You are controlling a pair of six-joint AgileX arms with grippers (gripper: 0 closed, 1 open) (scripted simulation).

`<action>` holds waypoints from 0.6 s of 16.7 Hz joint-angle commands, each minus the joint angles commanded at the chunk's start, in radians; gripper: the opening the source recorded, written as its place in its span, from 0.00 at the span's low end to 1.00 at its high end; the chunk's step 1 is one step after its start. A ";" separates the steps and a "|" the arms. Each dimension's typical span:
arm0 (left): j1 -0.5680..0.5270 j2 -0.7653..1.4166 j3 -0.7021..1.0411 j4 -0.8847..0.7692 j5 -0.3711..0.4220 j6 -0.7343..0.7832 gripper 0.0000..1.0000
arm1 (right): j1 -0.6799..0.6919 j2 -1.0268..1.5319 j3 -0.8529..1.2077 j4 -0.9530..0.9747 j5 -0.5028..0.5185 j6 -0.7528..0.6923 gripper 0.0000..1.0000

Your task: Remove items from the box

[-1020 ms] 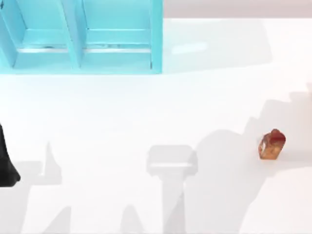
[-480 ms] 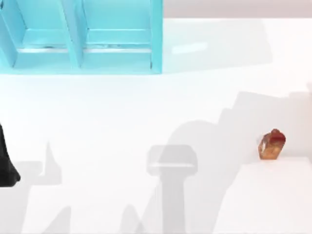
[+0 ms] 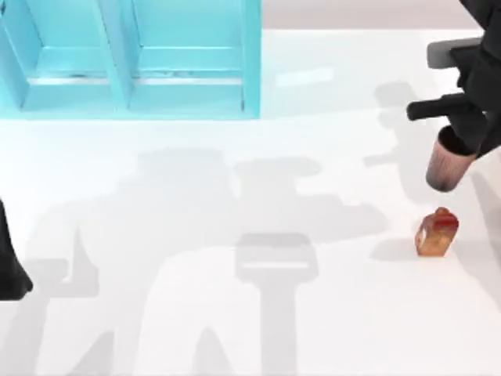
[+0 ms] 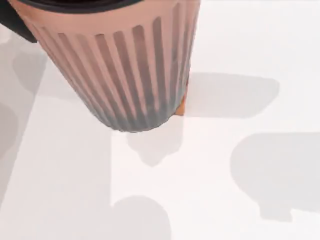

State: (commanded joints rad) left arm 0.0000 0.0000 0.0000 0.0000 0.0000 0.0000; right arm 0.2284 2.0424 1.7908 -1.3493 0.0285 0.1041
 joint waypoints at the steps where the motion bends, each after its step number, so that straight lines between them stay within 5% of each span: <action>1: 0.000 0.000 0.000 0.000 0.000 0.000 1.00 | 0.082 -0.009 -0.037 0.026 0.003 0.080 0.00; 5: 0.000 0.000 0.000 0.000 0.000 0.000 1.00 | 0.325 -0.043 -0.164 0.115 0.012 0.320 0.00; 10: 0.000 0.000 0.000 0.000 0.000 0.000 1.00 | 0.401 -0.059 -0.216 0.151 0.015 0.396 0.00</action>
State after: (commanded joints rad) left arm 0.0000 0.0000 0.0000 0.0000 0.0000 0.0000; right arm 0.6296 1.9835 1.5746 -1.1980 0.0435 0.4997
